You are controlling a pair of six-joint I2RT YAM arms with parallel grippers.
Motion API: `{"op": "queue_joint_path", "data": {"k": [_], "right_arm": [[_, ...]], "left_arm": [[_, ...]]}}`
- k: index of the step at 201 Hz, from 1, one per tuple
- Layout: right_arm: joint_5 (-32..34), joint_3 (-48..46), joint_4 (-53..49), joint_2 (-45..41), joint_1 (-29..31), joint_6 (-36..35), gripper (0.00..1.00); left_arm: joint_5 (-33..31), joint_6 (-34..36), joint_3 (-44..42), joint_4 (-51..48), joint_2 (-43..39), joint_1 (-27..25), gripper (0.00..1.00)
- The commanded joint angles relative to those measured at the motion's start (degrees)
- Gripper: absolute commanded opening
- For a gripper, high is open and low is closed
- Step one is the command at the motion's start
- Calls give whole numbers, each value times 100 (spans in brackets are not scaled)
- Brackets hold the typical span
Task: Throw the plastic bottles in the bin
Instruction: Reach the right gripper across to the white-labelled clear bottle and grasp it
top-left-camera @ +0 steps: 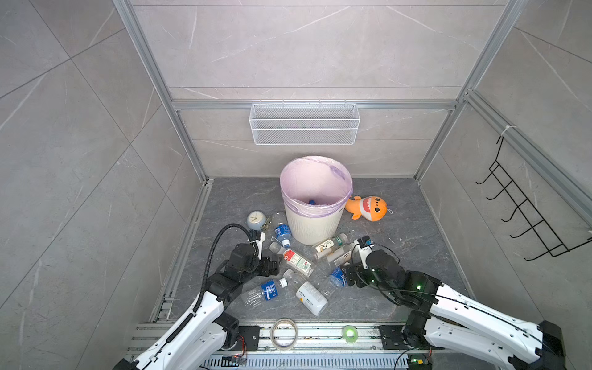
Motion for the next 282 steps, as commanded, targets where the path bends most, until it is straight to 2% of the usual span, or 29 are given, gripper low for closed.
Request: {"op": "queue_joint_path", "data": {"k": [1,30,63,134,195,282], "right_arm": [[712,461,-208,562,728,42,92],[1049,1061,-249,1516,1536,69,92],[1121,1530,-278,2253,1899,161,92],[811,2091,-243,3252,2199,301,93],[710,2522,-384,4044,2209,391,95],[624,2791,-545,4746,2203,462,95]], "left_arm": [[-168,11,-101,317,-55,-9,97],[-249,42,-241,439,-98,-9,97],[-455,75,-243,485,-84,8,96],[-564,-22,-280,562,26,104,96],[-550,-41,-338,568,-96,131,96],[-537,-58,-374,578,-168,149,96]]}}
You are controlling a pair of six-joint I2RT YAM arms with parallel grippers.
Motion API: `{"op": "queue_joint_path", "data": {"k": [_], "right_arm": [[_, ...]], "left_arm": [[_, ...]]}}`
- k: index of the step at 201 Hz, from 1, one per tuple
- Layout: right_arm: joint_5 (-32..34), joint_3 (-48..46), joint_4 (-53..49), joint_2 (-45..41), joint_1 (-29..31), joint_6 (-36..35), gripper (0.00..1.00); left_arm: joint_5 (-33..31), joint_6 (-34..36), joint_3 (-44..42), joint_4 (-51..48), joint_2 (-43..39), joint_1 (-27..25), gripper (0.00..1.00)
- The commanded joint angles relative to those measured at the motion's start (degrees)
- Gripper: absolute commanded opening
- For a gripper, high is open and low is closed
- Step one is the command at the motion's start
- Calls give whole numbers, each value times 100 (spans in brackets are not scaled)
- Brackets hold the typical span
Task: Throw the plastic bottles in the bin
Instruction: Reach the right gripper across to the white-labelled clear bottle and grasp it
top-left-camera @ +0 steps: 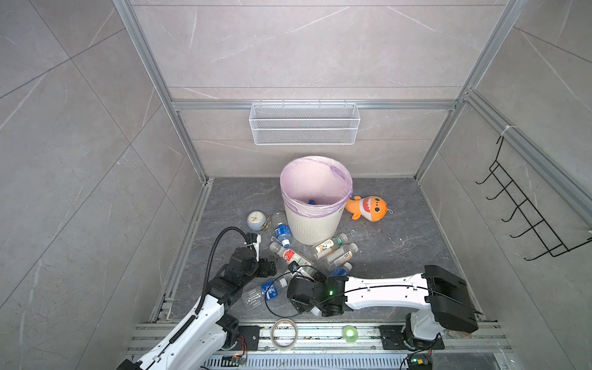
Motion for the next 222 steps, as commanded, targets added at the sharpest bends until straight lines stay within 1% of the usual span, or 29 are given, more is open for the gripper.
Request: {"op": "queue_joint_path", "data": {"k": [1,124,156,222], "right_arm": [[-57,179,-192,214,10,131,95],[-202,226,-117,683,-52,105,90],[-215,155,-70,711,-75,114,87],[-242,91,-8,688,-98,105,75]], "left_arm": [[-64,-56,8,180,-70,29,96],[-59,-56,12,199,-40,38,96],[-55,-52,21,199,8,38,96],[-48,-65,47,202,73,38,96]]}}
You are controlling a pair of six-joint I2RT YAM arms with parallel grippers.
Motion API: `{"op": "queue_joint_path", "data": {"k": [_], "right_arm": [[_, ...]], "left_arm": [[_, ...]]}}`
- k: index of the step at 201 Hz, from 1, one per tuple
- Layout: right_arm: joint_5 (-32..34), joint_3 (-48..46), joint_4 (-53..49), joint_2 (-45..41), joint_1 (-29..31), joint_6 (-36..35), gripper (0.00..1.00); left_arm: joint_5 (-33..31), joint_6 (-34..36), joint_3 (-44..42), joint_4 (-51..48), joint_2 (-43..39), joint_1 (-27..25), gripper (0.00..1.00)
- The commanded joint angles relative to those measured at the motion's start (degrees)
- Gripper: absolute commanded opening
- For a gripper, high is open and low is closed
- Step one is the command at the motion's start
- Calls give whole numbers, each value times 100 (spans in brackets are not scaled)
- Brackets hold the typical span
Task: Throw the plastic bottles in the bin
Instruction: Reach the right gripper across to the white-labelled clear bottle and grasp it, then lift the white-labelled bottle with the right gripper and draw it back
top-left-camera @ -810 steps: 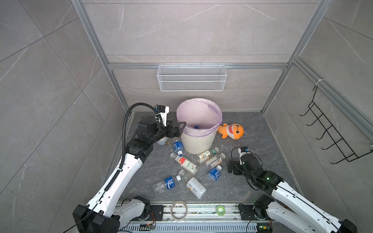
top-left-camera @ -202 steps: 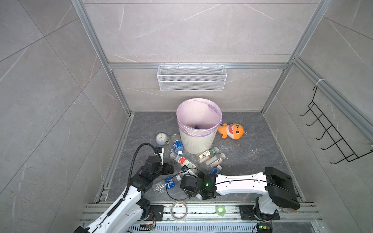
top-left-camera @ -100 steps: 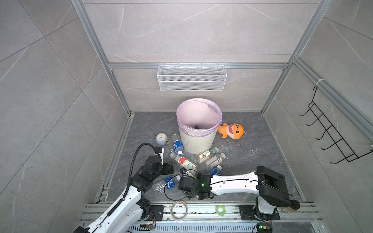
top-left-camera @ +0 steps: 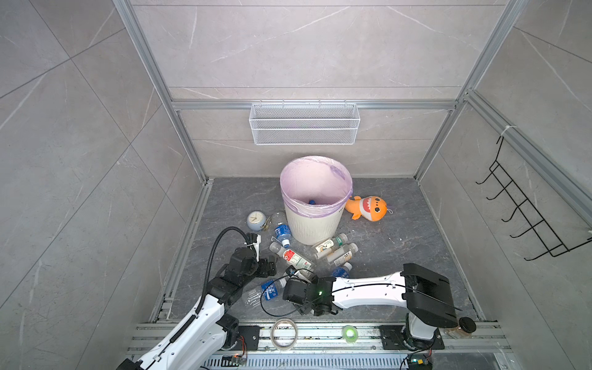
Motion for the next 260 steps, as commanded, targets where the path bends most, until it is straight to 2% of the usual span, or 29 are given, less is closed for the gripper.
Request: {"op": "queue_joint_path", "data": {"k": [1,93,187,260], "right_arm": [[-10,-22,21,47,-19,66,75],[187,-310,158,-486,-18,33,55],[575,-901,583,-1937,73,-22,53],[1237,-1672,893,-3315,77,256,53]], "left_arm": [[-47,-60,47,193,28,27,96],[-29,-55,53,204,60,36,96],[-19,-56,61,212,90,49,96],[32,-48,69,224,124,44,96]]}}
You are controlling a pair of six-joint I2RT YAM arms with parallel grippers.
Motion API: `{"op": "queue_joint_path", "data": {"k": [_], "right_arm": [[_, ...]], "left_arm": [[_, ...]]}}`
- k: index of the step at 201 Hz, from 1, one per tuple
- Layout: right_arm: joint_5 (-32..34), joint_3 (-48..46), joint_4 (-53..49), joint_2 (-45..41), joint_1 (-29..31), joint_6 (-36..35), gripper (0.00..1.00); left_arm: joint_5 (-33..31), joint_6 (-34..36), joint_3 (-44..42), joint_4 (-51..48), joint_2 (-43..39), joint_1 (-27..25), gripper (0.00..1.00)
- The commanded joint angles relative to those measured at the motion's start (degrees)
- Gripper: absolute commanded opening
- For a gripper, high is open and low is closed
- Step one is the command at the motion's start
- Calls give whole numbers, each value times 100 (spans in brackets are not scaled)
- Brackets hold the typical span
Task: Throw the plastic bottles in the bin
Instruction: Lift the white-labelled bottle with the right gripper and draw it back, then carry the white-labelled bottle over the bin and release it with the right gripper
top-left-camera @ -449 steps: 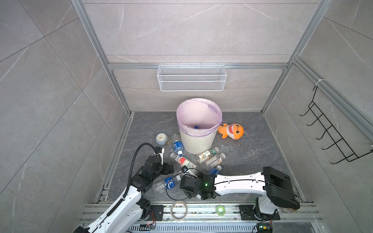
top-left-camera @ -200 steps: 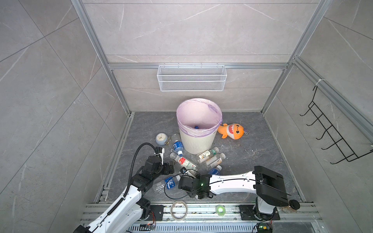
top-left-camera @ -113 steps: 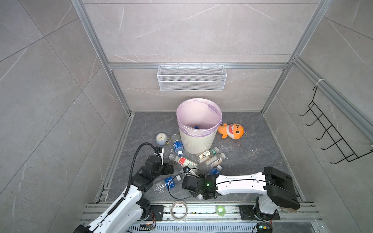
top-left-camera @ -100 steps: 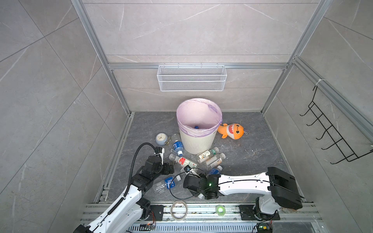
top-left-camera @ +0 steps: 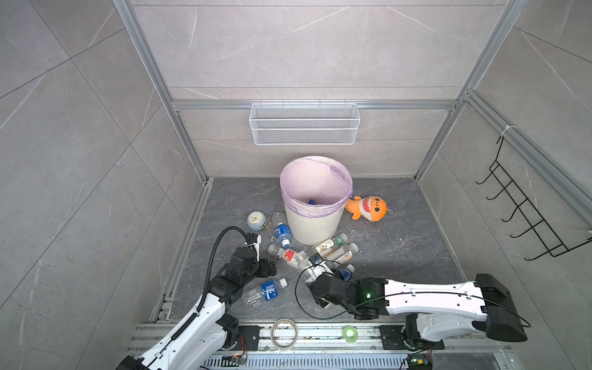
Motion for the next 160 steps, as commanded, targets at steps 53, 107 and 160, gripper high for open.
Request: {"op": "queue_joint_path", "data": {"k": [53,107,160], "right_arm": [[774,-774,240,-1316,39,314,53],[1143,-989,-38,-2115,31,360,52],[1592,-239,-579,-2566,31,-35,52]], "left_arm": [[51,-39,84,213,54,29,96],[89,-21,87,226,67,29,96],[83,-21,82,240,84,29,96]]}}
